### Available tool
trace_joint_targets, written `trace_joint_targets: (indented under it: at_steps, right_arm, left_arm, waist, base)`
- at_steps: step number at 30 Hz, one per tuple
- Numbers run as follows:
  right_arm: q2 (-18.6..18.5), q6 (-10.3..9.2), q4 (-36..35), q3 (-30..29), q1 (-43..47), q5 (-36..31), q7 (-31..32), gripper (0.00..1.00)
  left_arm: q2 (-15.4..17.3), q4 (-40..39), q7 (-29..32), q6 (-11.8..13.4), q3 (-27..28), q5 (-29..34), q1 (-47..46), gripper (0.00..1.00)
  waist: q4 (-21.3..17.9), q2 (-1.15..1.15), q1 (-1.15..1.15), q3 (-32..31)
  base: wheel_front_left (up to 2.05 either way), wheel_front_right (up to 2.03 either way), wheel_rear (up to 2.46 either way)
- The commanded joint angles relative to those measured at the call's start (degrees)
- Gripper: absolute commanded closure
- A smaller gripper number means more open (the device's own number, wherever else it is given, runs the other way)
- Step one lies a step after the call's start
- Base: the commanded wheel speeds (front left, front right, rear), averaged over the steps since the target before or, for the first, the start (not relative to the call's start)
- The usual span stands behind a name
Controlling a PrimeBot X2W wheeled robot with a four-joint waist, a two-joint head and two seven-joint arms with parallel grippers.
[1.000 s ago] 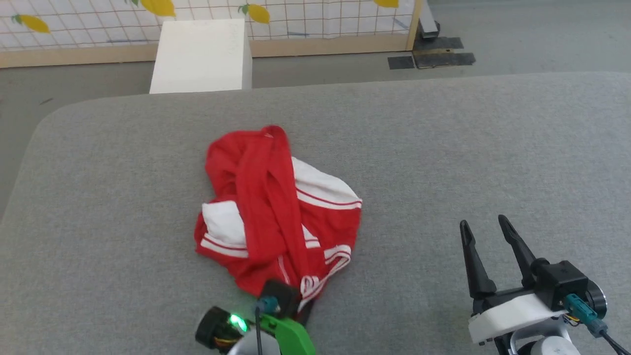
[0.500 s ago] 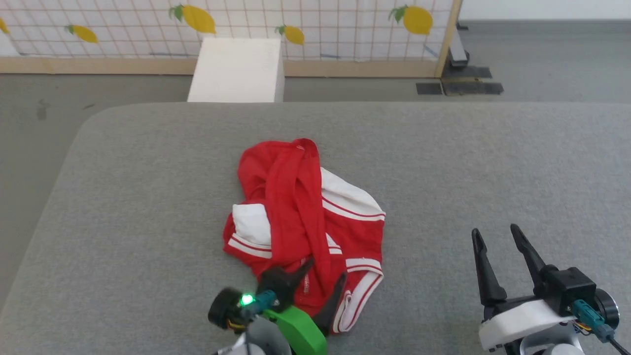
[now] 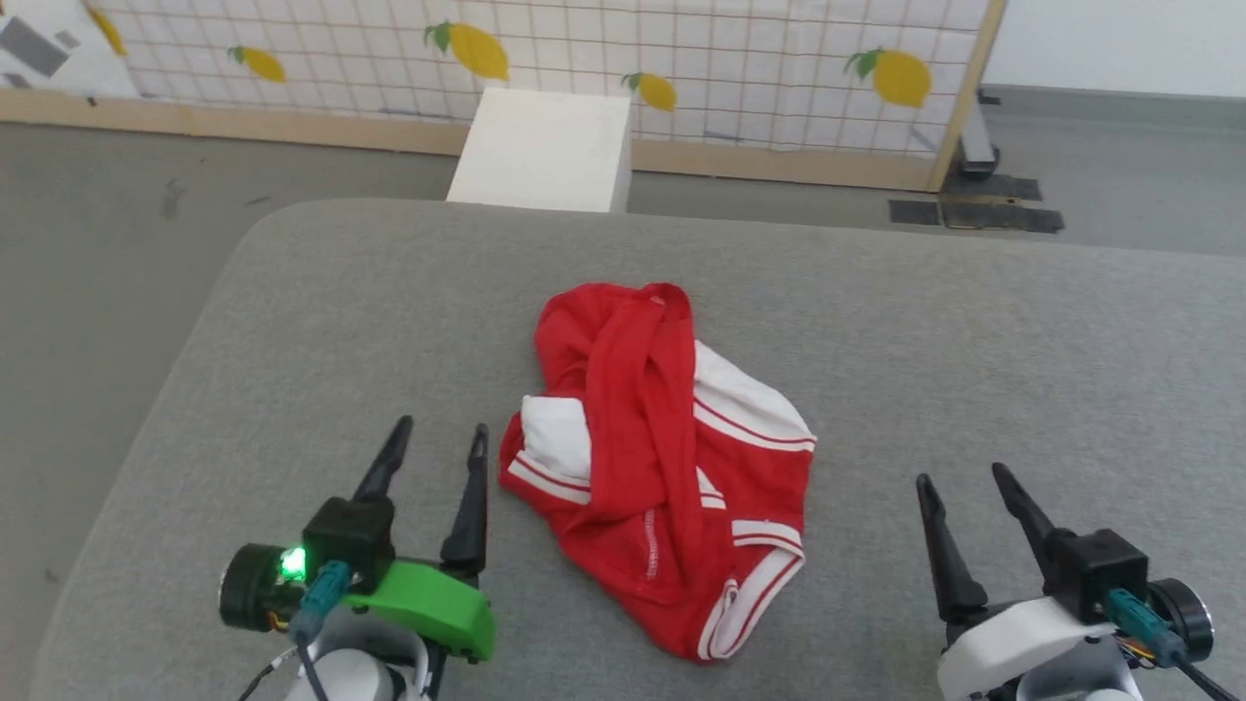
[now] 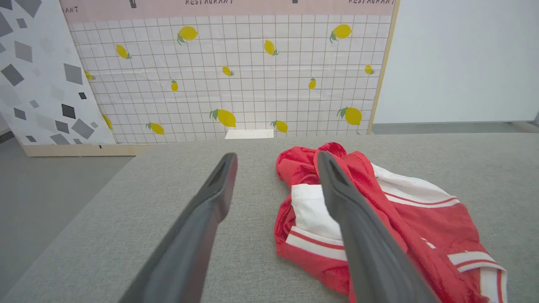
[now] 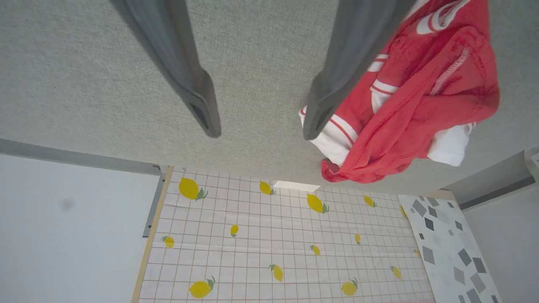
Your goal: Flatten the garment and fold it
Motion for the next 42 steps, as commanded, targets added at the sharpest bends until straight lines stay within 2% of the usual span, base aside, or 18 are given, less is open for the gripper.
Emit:
trace_joint_targets:
  at_steps: [1,4,6,10,11,12,16,20,25,26,27,28,35,39,42]
  right_arm:
    - [0.0,-0.1,-0.2,0.4,-1.1,-1.1,1.5,0.0]
    - [0.0,-0.1,0.5,1.9,-3.4,-1.8,6.8,0.0]
    - [-0.8,-0.1,1.8,4.1,-5.9,-1.2,12.6,0.0]
    - [-5.3,-0.1,5.3,8.0,-13.0,3.1,25.3,0.0]
    - [-8.0,-0.1,7.4,9.6,-16.7,4.7,31.5,0.0]
    - [-9.1,-0.1,8.6,10.2,-18.7,5.3,34.5,0.0]
    - [-11.0,-0.1,13.3,11.1,-24.6,8.7,43.8,0.0]
    - [-11.5,-0.1,17.4,12.5,-28.5,11.0,48.4,0.0]
    - [-12.4,-0.1,22.5,15.6,-30.2,11.3,50.6,0.0]
    - [-12.6,-0.1,23.6,16.1,-30.2,11.4,50.8,0.05]
    - [-12.8,-0.1,24.3,16.5,-30.2,11.4,50.8,0.78]
    - [-13.0,-0.1,25.1,17.2,-30.2,11.5,50.6,1.0]
    - [-14.2,-0.1,25.6,15.1,-29.4,12.5,46.9,1.0]
    - [-14.9,-0.1,22.6,11.5,-26.4,12.5,45.8,1.0]
    - [-15.6,-0.1,18.3,8.2,-22.1,12.0,47.3,1.0]
  left_arm:
    - [-0.2,-1.0,-0.4,0.3,1.0,1.0,1.3,0.0]
    - [-1.2,-2.0,-0.4,-0.2,2.1,2.5,2.4,0.0]
    - [-2.4,-2.5,-0.4,-0.9,2.5,3.4,3.0,0.0]
    - [-4.7,-2.6,-0.4,-2.4,3.5,5.1,3.0,0.0]
    - [-5.8,-2.5,-0.4,-3.2,4.2,5.9,2.7,0.0]
    - [-6.3,-2.4,-0.4,-3.6,4.6,6.2,2.5,0.0]
    - [-7.9,-2.1,-0.4,-5.0,6.1,7.4,2.1,0.0]
    - [-9.3,-1.5,-0.4,-6.4,7.5,8.4,2.1,0.0]
    - [-10.7,-0.7,-0.4,-7.7,8.8,9.5,2.2,0.0]
    - [-10.9,-0.6,-0.4,-8.0,9.1,9.7,2.3,0.0]
    - [-11.1,-0.5,-0.4,-8.1,9.4,9.9,2.3,0.0]
    - [-11.3,-0.3,-0.4,-8.3,9.8,10.1,2.4,0.0]
    - [-11.8,0.5,-0.4,-9.5,11.7,11.3,3.2,0.0]
    - [-12.0,0.7,-0.4,-10.1,12.6,11.8,4.1,0.0]
    - [-12.1,0.8,-0.4,-10.4,13.2,12.1,4.9,0.0]
  waist:
    - [2.0,0.0,0.0,1.3]
    - [4.2,0.0,0.0,2.8]
    - [5.8,0.0,0.0,4.1]
    - [9.2,0.0,0.0,6.7]
    - [10.8,0.0,0.0,7.7]
    - [11.6,0.0,0.0,8.2]
    - [14.1,0.0,0.0,9.6]
    - [15.7,0.0,0.0,10.5]
    - [16.2,0.0,0.0,10.8]
    - [16.1,0.0,0.0,10.8]
    - [16.0,0.0,0.0,10.7]
    - [15.7,0.0,0.0,10.5]
    - [11.9,0.0,0.0,7.5]
    - [8.5,0.0,0.0,5.2]
    - [5.5,0.0,0.0,3.7]
  base:
    - [0.0,0.0,0.0]
    - [0.0,0.0,0.0]
    - [0.0,0.0,0.0]
    - [0.0,0.0,0.0]
    - [0.0,0.0,0.0]
    - [0.0,0.0,0.0]
    - [0.0,0.0,0.0]
    - [0.0,0.0,0.0]
    - [0.0,0.0,0.0]
    - [0.0,0.0,0.0]
    - [0.0,0.0,0.0]
    - [0.0,0.0,0.0]
    - [0.0,0.0,0.0]
    - [0.0,0.0,0.0]
    - [0.0,0.0,0.0]
